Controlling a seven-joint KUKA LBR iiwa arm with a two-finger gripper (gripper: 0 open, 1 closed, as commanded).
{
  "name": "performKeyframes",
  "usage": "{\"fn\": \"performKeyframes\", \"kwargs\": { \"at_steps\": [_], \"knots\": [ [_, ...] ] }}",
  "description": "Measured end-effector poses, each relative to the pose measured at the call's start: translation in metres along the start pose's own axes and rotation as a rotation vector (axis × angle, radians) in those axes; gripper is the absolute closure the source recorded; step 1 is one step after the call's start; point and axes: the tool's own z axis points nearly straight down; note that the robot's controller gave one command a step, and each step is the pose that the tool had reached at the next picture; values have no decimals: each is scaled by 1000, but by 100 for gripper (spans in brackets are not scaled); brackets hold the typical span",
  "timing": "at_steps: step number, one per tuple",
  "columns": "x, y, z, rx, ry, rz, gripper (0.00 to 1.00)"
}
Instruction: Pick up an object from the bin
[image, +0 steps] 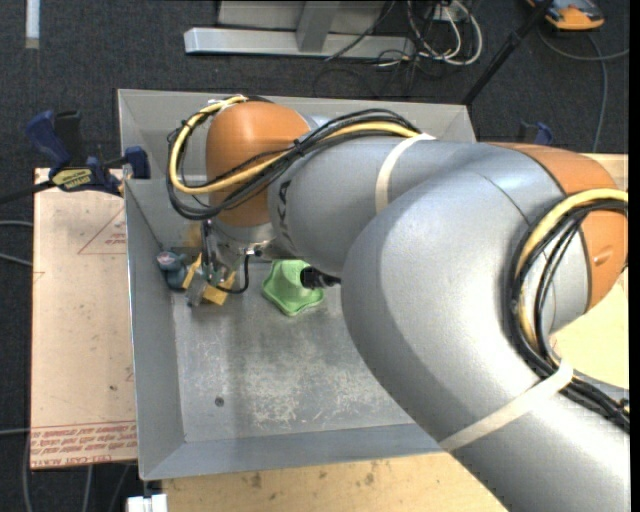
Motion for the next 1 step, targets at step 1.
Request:
{"fn": "performKeyframes", "kwargs": {
  "at_steps": [1],
  "knots": [
    [27,-6,-145,-8,-5,-53,100]
  ]
}}
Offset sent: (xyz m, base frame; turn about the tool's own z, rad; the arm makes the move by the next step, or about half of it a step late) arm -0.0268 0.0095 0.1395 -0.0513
